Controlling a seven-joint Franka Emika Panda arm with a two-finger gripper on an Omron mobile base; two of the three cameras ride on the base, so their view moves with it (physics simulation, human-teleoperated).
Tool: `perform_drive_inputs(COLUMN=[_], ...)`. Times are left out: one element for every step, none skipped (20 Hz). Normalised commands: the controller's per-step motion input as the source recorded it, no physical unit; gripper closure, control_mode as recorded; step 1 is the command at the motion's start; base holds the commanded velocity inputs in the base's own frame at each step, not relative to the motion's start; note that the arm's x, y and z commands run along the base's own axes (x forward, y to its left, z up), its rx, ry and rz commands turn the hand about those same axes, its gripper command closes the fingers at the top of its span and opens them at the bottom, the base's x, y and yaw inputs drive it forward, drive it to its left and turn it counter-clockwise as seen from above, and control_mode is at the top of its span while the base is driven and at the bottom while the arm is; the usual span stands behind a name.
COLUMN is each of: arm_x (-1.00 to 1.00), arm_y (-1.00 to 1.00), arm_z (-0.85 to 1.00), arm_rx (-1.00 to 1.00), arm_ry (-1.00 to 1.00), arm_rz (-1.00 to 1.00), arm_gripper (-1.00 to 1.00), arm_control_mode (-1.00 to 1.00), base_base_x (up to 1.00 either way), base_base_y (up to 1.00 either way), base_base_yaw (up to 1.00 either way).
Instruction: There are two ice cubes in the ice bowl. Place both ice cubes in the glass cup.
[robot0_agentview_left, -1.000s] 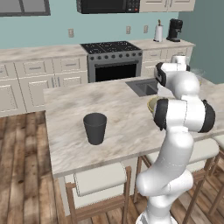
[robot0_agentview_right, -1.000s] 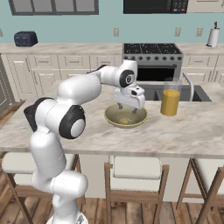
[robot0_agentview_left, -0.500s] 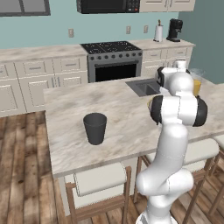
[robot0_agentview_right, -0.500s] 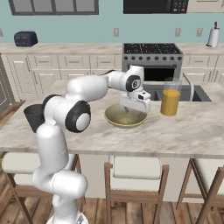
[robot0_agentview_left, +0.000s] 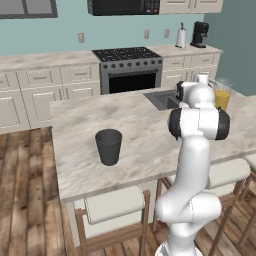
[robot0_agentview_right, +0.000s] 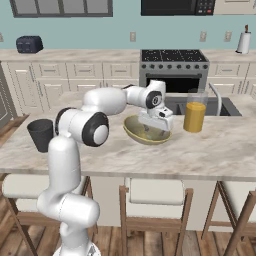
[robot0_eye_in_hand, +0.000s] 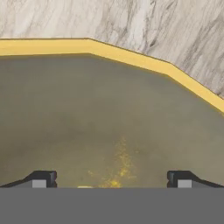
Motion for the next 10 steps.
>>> perform_drive_inputs(arm_x=[0.00, -0.14, -0.31, -0.43, -0.51, -0.51, -0.47, -0.36, -0.21, 0.00], arm_y=[-0.04, -0.06, 0.00, 0.00, 0.00, 0.00, 0.00, 0.00, 0.02, 0.00], arm_z=[-0.19, -0.14, -0.06, 0.00, 0.00, 0.00, 0.00, 0.00, 0.00, 0.00], arm_rx=[0.00, 0.00, 0.00, 0.00, 0.00, 0.00, 0.00, 0.00, 0.00, 0.00], arm_ry=[0.05, 0.03, 0.00, 0.00, 0.00, 0.00, 0.00, 0.00, 0.00, 0.00], arm_rz=[0.00, 0.00, 0.00, 0.00, 0.00, 0.00, 0.00, 0.00, 0.00, 0.00], arm_gripper=[-1.00, -1.00, -1.00, -1.00, -1.00, -1.00, -1.00, -1.00, -1.00, -1.00], arm_control_mode=[-1.00, -1.00, -1.00, -1.00, -1.00, -1.00, -1.00, -1.00, -1.00, -1.00], base_base_x=[0.00, 0.00, 0.00, 0.00, 0.00, 0.00, 0.00, 0.00, 0.00, 0.00], base_base_y=[0.00, 0.00, 0.00, 0.00, 0.00, 0.00, 0.00, 0.00, 0.00, 0.00], base_base_yaw=[0.00, 0.00, 0.00, 0.00, 0.00, 0.00, 0.00, 0.00, 0.00, 0.00])
